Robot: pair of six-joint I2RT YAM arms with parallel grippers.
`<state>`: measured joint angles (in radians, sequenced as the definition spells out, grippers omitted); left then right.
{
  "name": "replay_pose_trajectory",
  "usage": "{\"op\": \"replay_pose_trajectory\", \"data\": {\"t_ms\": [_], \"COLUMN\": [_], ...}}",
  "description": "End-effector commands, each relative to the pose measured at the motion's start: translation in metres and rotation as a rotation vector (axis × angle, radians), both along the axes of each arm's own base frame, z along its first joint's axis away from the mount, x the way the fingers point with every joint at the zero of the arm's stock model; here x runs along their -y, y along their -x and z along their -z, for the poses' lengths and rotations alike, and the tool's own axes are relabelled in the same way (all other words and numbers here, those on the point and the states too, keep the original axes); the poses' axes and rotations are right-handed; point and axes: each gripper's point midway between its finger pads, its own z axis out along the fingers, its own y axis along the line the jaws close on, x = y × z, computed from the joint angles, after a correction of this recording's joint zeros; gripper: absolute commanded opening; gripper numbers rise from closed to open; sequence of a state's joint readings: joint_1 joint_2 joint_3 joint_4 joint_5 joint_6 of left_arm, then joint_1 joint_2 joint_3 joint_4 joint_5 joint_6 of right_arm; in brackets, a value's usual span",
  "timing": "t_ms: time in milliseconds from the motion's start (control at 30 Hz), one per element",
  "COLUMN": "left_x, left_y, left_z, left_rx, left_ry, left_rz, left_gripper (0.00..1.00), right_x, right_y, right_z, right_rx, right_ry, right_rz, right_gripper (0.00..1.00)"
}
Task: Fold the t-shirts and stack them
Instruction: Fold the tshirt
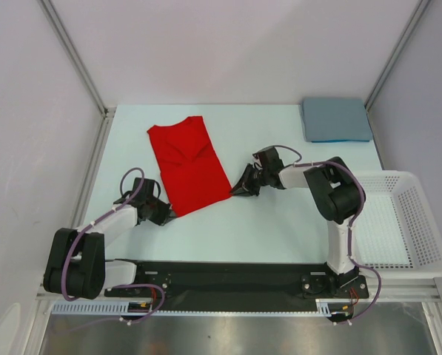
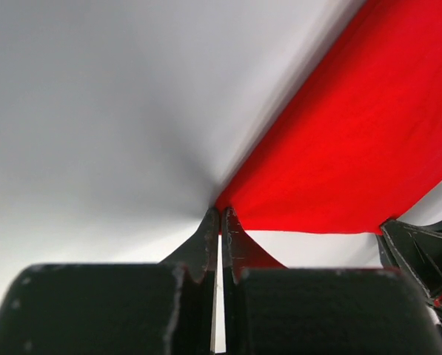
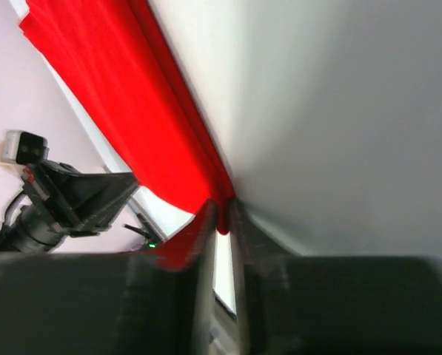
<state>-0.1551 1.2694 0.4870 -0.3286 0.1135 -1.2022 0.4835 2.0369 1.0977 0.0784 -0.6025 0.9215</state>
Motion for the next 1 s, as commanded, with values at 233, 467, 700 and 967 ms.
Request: {"op": "replay_pose_trajectory", "data": {"t_ms": [233, 467, 700, 967], "left_x": [-0.025, -0.005, 0.006, 0.027], "left_y": [0.026, 0.058, 0.110, 0.143], "left_z": [0.011, 0.010, 0.007, 0.000], "left_rx": [-0.091, -0.066, -0.076, -0.073], "left_ry": [-0.243, -0.258, -0.240, -0.162], "left_rz": [0.196, 0.298, 0.302, 0.314], "left_gripper": [0.00, 0.00, 0.00, 0.00], "right_x": [0.025, 0.041, 0.058, 0.067], "right_y": [0.028, 0.072, 0.129, 0.169], "right_z": [0.032, 0.013, 0.004, -0.014], "right_rx": [-0.007, 0.020, 0.045, 0.060], "right_ry": [0.163, 0.165, 0.186, 0.178], "right_rz": [-0.044, -0.064, -0.098, -0.131], "right_gripper": [0.00, 0.00, 0.00, 0.00]}}
